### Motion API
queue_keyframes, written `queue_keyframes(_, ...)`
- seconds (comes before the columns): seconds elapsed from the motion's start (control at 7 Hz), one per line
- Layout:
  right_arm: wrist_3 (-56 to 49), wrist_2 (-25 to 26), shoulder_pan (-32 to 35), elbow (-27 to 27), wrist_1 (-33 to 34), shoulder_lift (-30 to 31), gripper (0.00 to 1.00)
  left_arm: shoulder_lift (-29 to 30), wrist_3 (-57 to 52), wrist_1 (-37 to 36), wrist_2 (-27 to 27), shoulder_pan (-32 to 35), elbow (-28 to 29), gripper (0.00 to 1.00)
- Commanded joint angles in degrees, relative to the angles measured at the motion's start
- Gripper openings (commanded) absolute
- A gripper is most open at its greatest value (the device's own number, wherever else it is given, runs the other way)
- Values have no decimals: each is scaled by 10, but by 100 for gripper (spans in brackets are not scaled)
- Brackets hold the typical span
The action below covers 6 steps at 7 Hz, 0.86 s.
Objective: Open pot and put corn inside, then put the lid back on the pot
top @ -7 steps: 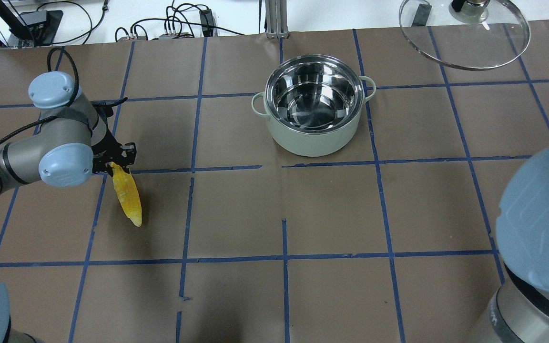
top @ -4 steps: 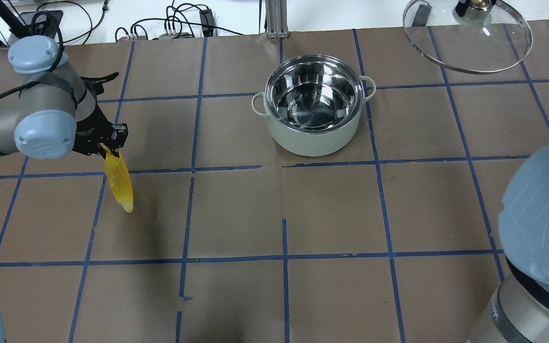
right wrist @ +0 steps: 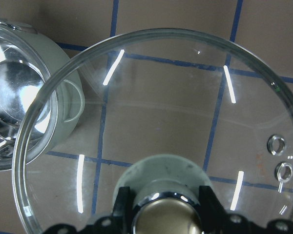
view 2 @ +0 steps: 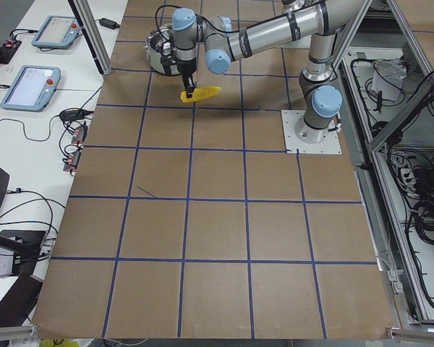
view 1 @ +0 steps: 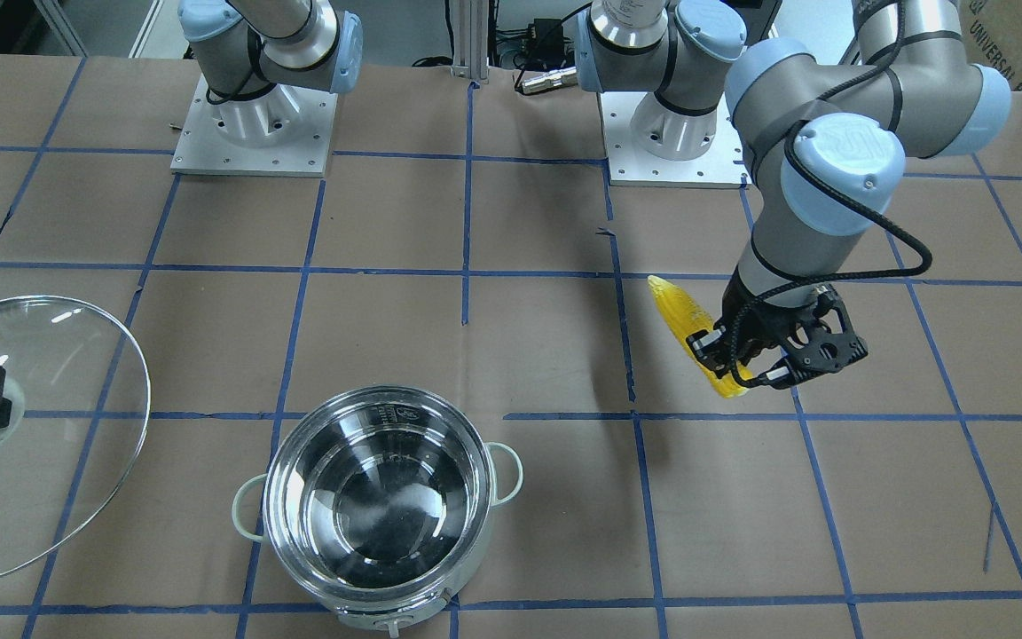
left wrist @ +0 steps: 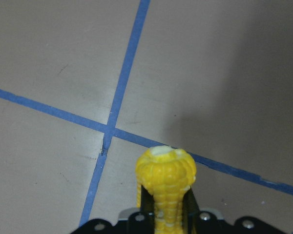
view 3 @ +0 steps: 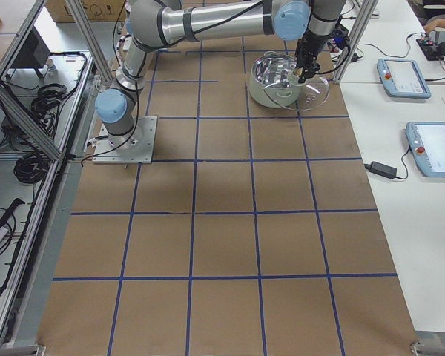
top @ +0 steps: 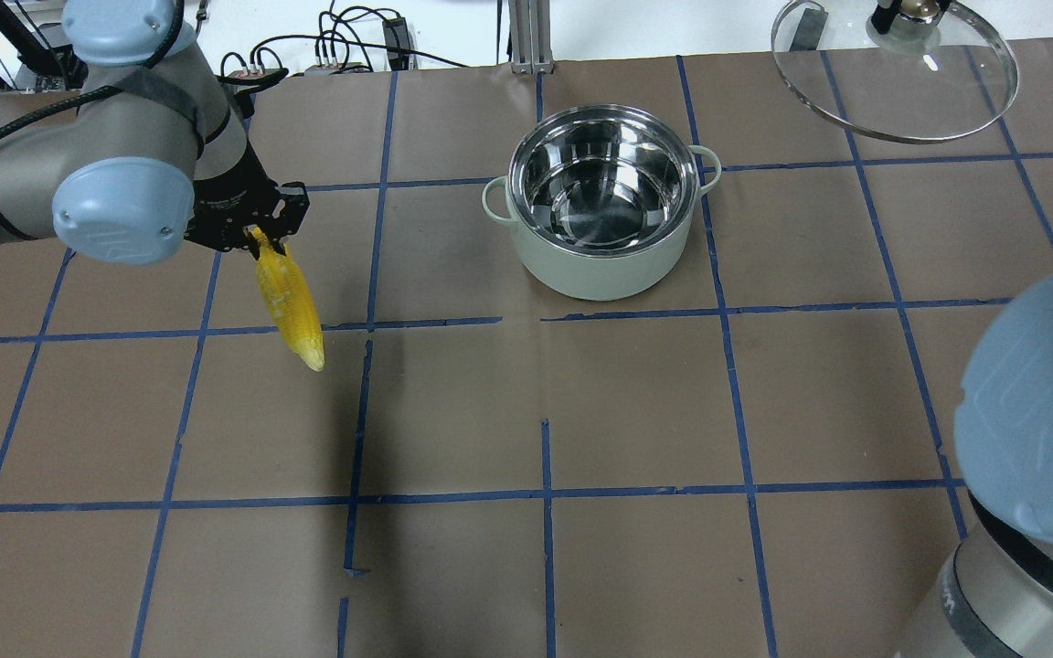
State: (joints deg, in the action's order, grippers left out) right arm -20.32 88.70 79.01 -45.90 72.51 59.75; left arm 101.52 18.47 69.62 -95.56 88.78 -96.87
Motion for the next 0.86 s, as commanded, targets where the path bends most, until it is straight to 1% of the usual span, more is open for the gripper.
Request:
queue_keyframes(0.0, -1, 2, 0, 1, 1, 0, 12, 6, 75, 39, 40, 65, 74, 12)
queue_keyframes(0.14, -1, 3, 1, 3, 1, 0, 12, 10, 114, 55, 61, 101, 104, 12)
queue_keyframes(0.29, -1, 4, 1, 2, 1, -1, 12, 42, 157, 48, 67, 131, 128, 12)
queue_keyframes(0.71, -1, 4, 1, 3, 1, -3, 12, 154, 234, 50, 149, 155, 283, 12)
